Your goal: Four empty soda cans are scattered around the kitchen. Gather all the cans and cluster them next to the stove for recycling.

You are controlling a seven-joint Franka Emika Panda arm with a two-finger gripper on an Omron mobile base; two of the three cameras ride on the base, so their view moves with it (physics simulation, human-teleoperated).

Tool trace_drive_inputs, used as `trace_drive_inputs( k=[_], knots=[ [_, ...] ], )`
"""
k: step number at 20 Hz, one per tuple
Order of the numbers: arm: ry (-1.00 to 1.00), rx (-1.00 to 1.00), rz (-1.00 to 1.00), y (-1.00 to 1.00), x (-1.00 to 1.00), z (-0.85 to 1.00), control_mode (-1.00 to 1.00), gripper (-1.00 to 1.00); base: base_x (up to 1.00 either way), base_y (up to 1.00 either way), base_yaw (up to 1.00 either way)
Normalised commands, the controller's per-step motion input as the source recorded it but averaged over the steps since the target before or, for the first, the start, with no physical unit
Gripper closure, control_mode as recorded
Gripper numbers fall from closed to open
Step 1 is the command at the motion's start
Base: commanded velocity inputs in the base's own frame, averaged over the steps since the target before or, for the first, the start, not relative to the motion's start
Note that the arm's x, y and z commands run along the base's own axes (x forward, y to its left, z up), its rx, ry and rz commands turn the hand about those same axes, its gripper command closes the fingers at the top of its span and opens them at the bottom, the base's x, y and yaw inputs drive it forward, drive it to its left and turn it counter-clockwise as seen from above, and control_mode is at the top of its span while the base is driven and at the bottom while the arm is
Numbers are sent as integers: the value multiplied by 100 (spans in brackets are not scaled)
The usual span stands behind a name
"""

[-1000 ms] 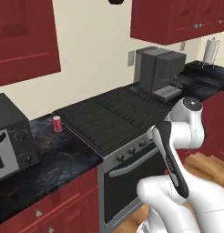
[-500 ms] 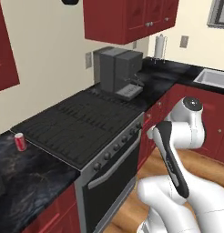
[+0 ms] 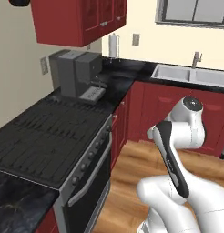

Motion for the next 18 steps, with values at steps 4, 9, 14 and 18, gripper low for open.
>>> trace_drive_inputs(
  k=[4, 9, 14, 18],
  knots=[
    [0, 0, 0, 0, 0, 0, 100, -100, 0, 0, -44],
    [0, 0, 0, 0, 0, 0, 100, -100, 0, 0, -43],
    [0, 0, 0, 0, 0, 0, 100, -100, 0, 0, -44],
    [0, 0, 0, 0, 0, 0, 100, -100, 0, 0, -44]
  ],
)
